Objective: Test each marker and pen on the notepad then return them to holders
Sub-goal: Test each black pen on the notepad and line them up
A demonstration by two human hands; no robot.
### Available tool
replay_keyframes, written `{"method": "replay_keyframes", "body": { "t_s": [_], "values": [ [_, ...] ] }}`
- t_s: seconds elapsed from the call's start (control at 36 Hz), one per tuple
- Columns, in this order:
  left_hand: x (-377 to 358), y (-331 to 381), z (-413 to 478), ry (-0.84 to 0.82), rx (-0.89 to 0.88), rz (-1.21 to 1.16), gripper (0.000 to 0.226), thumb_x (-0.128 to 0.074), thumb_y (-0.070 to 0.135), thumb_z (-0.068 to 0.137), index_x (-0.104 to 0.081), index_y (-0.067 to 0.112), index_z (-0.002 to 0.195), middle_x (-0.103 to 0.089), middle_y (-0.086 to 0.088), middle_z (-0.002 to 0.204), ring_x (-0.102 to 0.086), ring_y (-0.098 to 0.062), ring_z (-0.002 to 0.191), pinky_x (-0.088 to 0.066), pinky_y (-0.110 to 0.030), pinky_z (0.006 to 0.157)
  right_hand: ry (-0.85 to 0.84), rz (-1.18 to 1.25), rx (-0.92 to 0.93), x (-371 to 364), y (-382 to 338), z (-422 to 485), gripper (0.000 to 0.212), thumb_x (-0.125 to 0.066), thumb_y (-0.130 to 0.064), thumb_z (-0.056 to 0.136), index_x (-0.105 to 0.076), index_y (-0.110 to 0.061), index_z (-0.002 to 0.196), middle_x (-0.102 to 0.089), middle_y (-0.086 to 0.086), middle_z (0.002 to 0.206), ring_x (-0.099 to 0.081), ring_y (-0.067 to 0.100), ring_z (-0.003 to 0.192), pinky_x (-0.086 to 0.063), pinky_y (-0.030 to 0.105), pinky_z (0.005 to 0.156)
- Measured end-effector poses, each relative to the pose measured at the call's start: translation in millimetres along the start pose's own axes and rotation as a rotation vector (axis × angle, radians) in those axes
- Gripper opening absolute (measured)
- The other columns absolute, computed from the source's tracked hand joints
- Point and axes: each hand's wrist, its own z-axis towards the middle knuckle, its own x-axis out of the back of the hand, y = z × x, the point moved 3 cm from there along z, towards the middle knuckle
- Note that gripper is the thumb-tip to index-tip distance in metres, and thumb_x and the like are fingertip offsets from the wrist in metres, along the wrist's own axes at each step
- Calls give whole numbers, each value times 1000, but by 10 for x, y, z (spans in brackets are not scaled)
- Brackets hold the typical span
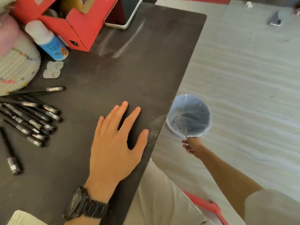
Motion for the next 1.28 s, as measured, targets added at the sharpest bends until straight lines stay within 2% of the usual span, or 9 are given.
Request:
{"method": "replay_keyframes", "body": {
  "t_s": [0.08, 0.17, 0.28, 0.36, 0.56, 0.75, 0.97, 1.08, 1.28],
  "values": [
    [6, 8, -7, 16, 2, -15, 57, -44, 55, 95, -42, 33, 148, -30, 6, 160, -20, -12, 149, -14, -43, 122, 49, -68, 7, -63, -91, 168, 35, -39, -43, 106, -45, -12, 121, -59, 7, 104, -52, 12, 61, -36, 22, 48],
    [8, 10, -4, 19, 6, -12, 57, -48, 53, 95, -43, 32, 147, -31, 5, 159, -22, -14, 149, -16, -45, 122, 121, -102, -14, -86, -142, 325, 31, -35, -27, 109, -41, -6, 132, -55, 12, 119, -60, 16, 71, -45, 21, 41],
    [2, 11, 16, 38, 6, -14, 55, -48, 53, 95, -45, 32, 147, -33, 5, 158, -24, -15, 148, -17, -46, 122, 173, -269, -7, -153, -108, 431, 53, -49, -15, 102, -24, -8, 149, -45, 17, 144, -62, 35, 113, -59, 42, 87],
    [-1, 8, 19, 51, 1, -18, 54, -48, 52, 96, -45, 32, 146, -34, 5, 158, -25, -15, 148, -19, -47, 121, 178, -487, 82, -214, -18, 432, 71, -55, -13, 97, -17, -11, 157, -33, 15, 155, -50, 38, 129, -52, 44, 101],
    [21, 20, 18, 64, -9, -24, 53, -48, 51, 96, -47, 31, 145, -34, 5, 157, -26, -15, 147, -20, -48, 120, 100, -839, 201, -231, 7, 330, 72, -55, -8, 95, -22, -11, 159, -20, 10, 165, -32, 35, 146, -34, 45, 118],
    [51, 14, -13, 67, -1, -16, 51, -44, 52, 98, -46, 33, 145, -34, 5, 158, -24, -13, 148, -19, -44, 121, 91, -795, 349, -98, -209, -13, 56, -54, -16, 97, -39, -16, 150, -52, 14, 144, -55, 35, 123, -49, 44, 102],
    [394, -153, -414, 120, 90, -111, 38, -46, 44, 101, -57, 33, 135, -41, 11, 152, -26, -7, 146, -27, -36, 118, -20, -253, 639, 15, -502, -996, 31, -63, -20, 98, -52, -17, 127, -69, 4, 110, -74, 20, 80, -56, 37, 69],
    [706, -512, -1115, 287, 245, -122, 36, -42, 51, 98, -56, 42, 130, -40, 23, 148, -26, 1, 143, -35, -31, 111, -58, -62, 843, 38, -686, -1791, 13, -63, -27, 99, -65, -26, 111, -75, 0, 82, -72, 12, 62, -60, 28, 57],
    [920, -1151, -2458, 499, 710, -98, 30, -44, 54, 91, -52, 50, 120, -39, 36, 132, -34, 9, 128, -26, -22, 109, -337, 46, 1182, -517, -1068, -3079, 23, -42, -16, 107, -59, 0, 106, -58, -2, 55, -50, 10, 42, -41, 15, 43]
  ]
}}
